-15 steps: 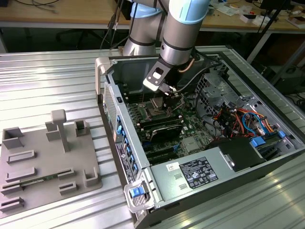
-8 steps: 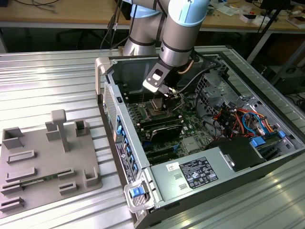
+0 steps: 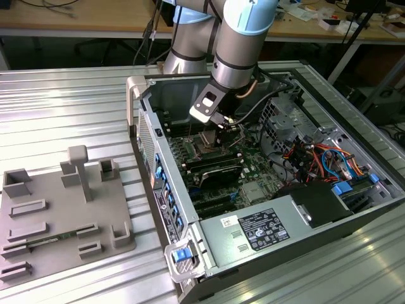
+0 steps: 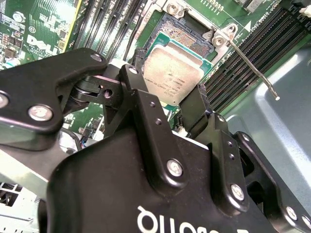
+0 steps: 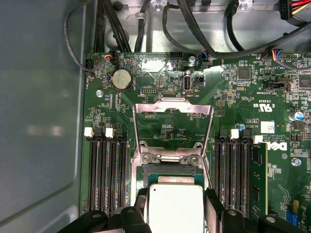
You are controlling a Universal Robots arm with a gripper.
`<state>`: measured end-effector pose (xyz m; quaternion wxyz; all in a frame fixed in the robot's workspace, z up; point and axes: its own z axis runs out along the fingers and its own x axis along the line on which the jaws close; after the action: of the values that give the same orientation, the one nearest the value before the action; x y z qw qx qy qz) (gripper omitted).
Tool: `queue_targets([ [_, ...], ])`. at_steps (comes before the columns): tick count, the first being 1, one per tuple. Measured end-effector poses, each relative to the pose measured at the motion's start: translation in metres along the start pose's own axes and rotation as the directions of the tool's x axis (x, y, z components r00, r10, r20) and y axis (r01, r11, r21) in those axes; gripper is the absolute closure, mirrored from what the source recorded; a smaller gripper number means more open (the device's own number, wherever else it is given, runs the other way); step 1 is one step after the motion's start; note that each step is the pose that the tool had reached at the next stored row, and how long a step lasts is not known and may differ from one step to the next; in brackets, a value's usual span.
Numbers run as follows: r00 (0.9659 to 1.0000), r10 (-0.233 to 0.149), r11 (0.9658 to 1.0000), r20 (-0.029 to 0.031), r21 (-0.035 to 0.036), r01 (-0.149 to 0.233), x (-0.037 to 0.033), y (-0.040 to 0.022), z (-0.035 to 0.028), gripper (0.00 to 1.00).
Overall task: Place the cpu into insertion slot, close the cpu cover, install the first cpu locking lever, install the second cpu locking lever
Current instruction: 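Place the cpu into insertion slot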
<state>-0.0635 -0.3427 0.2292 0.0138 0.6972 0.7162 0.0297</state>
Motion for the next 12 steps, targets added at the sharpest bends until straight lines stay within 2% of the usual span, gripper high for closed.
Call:
queue_targets([
  [3,1.0,0.0,1.0,-0.0001,-0.0001,0.0,0.0,0.0,0.0002,0.45],
  [12,1.0,-0.002,1.0,-0.0001,0.0029,0.002,-0.0001,-0.0006,0.0096,0.45],
])
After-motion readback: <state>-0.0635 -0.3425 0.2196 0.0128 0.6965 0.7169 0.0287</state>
